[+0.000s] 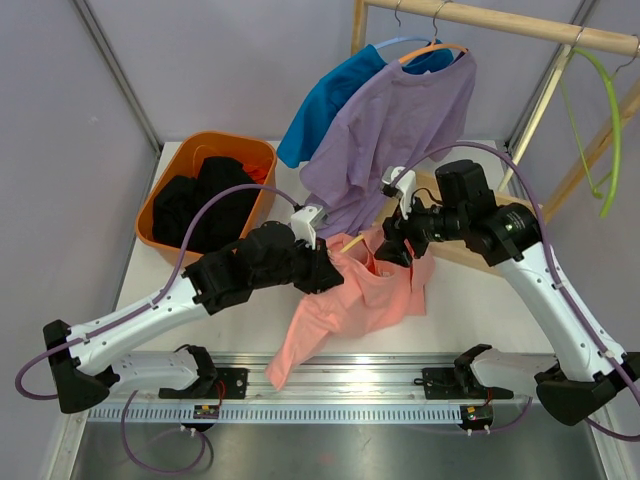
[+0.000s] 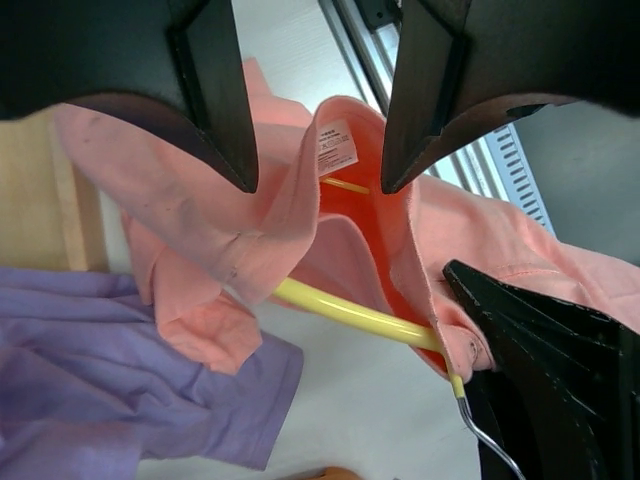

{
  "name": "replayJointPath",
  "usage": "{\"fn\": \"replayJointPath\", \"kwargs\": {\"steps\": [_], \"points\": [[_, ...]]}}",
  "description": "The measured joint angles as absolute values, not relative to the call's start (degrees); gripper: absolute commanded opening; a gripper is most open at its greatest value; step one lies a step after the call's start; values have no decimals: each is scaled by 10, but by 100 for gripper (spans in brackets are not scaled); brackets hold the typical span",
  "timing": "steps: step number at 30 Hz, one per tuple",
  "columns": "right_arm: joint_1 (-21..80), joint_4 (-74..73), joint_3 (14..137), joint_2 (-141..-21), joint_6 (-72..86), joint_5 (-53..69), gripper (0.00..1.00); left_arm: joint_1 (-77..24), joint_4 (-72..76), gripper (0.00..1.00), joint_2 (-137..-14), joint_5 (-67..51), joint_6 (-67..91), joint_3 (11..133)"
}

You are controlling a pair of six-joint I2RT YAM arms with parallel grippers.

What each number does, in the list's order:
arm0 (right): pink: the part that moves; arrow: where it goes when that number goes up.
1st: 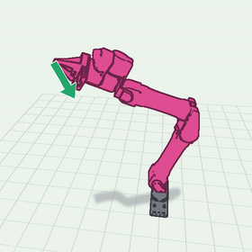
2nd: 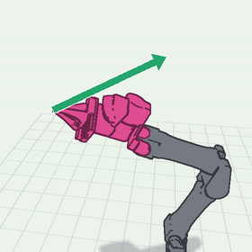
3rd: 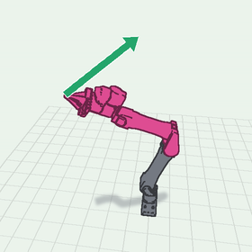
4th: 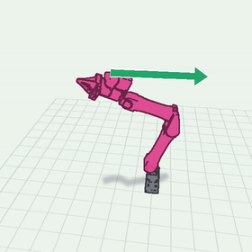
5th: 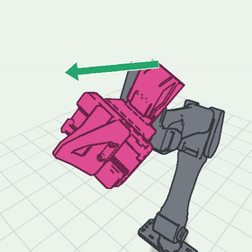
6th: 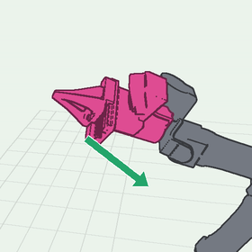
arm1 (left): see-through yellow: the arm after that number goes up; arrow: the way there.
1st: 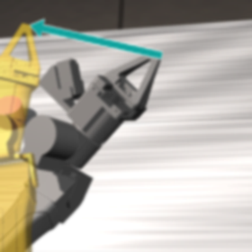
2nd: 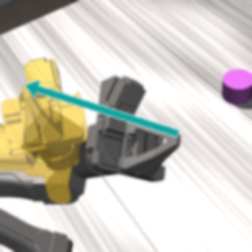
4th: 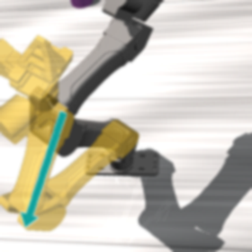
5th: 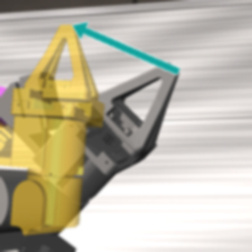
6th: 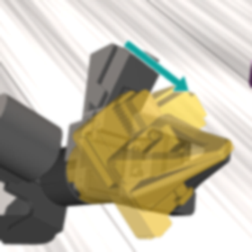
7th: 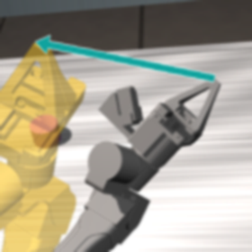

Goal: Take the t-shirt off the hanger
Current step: Remove the tshirt from the hanger

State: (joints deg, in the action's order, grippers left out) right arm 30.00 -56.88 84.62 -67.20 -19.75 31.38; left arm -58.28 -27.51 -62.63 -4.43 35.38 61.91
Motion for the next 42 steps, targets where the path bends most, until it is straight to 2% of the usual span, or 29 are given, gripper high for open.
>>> {"fn": "replayJointPath", "kwargs": {"steps": [3,12,16,19,21,23,24,29,33,38,42], "points": [[300,-568,824,-673,-186,316,67,-582,-274,0,-626,-44,364,619],[317,-550,811,-688,-168,280,71,-580,-260,0,-636,-48,384,619],[327,-543,811,-707,-163,259,64,-580,-256,0,-642,-53,391,619],[331,-537,811,-719,-159,232,52,-580,-254,0,-643,-56,393,619],[331,-535,811,-724,-157,216,34,-580,-252,0,-643,-57,394,619],[331,-533,811,-726,-156,202,8,-580,-251,0,-643,-59,394,619],[331,-531,811,-726,-154,196,0,-580,-250,0,-643,-60,394,619],[322,-531,826,-725,-147,163,0,-578,-247,0,-642,-66,375,619],[268,-516,840,-699,-145,130,0,-576,-255,0,-626,-67,317,613],[192,-477,825,-651,-138,83,0,-576,-311,0,-550,-77,222,594],[156,-465,775,-633,-129,114,0,-576,-325,0,-493,-92,160,594]]}}
